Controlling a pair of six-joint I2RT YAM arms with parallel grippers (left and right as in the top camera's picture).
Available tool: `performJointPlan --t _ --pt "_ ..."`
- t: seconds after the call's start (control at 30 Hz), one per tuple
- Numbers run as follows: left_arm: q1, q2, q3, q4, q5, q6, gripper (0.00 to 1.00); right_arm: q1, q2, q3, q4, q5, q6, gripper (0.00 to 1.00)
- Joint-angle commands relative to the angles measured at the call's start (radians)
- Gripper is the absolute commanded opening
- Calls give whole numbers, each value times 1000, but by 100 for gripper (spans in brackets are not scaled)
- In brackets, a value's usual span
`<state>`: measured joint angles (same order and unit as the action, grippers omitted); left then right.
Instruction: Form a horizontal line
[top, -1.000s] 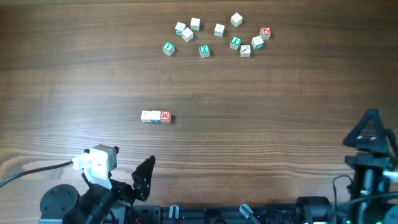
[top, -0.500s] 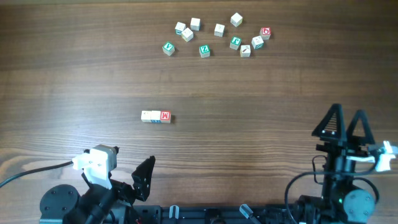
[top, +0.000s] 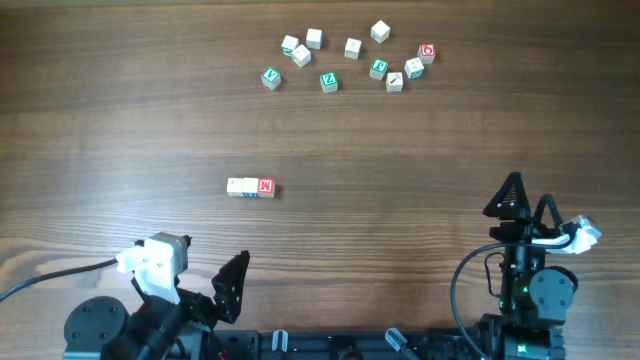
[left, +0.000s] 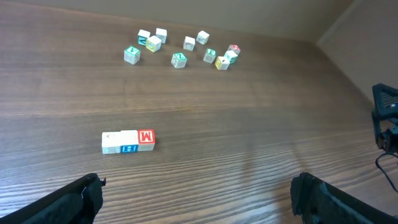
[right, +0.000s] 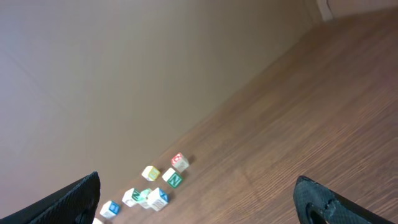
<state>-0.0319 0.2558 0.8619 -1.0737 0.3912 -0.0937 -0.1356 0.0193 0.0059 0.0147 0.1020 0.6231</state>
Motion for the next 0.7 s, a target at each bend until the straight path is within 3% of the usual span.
performJointPlan --t 0.0,0.13,0.67 --pt "-5 -7 8 2 9 11 100 -5 -16 -1 -2 -28 -221 100" --pt "-5 -7 8 2 9 11 100 -5 -16 -1 -14 -139 -465 100" --pt "-5 -7 8 2 9 11 100 -6 -16 -1 -13 -148 -477 100"
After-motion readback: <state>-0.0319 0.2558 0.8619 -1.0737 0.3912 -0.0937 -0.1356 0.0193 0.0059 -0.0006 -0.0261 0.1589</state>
